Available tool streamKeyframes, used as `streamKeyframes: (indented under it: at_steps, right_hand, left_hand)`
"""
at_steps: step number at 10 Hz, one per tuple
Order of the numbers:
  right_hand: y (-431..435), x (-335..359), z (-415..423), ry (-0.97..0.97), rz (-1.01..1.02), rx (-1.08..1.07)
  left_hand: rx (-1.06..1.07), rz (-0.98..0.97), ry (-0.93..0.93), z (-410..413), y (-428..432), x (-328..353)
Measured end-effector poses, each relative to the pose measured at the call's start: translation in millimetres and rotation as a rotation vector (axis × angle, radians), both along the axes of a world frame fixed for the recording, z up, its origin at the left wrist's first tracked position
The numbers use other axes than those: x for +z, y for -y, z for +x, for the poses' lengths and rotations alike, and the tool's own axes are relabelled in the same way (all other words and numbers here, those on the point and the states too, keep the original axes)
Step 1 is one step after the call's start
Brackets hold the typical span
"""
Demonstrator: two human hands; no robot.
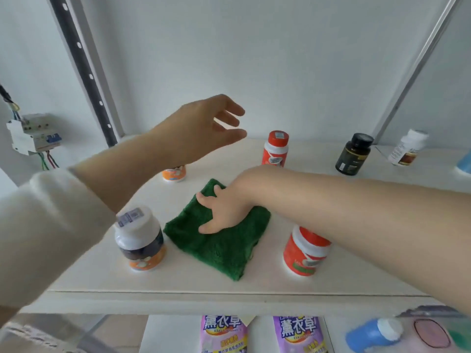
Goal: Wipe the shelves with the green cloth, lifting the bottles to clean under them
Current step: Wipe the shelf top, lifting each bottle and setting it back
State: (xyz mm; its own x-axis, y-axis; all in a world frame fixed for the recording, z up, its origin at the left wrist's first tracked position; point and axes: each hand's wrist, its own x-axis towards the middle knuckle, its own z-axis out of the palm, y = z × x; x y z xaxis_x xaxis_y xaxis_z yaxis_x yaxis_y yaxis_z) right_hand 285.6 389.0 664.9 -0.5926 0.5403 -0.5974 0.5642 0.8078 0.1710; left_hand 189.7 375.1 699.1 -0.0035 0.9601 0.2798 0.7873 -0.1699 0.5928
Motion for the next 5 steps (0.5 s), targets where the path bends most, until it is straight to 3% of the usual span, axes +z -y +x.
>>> streamKeyframes:
  at_steps: [3,5]
  right_hand:
    - [-63.5,-17.8,39.0,-0.299,-0.229,0.463]
    - [-88.4,-44.2,37.6,-0.305,-0.261,0.765]
  left_hand:
    - [-0.151,-0.239,-0.321,41.3,-119.5,-12.1]
    - [-0.208,-0.305,-0.290,40.7,-144.7,-28.7]
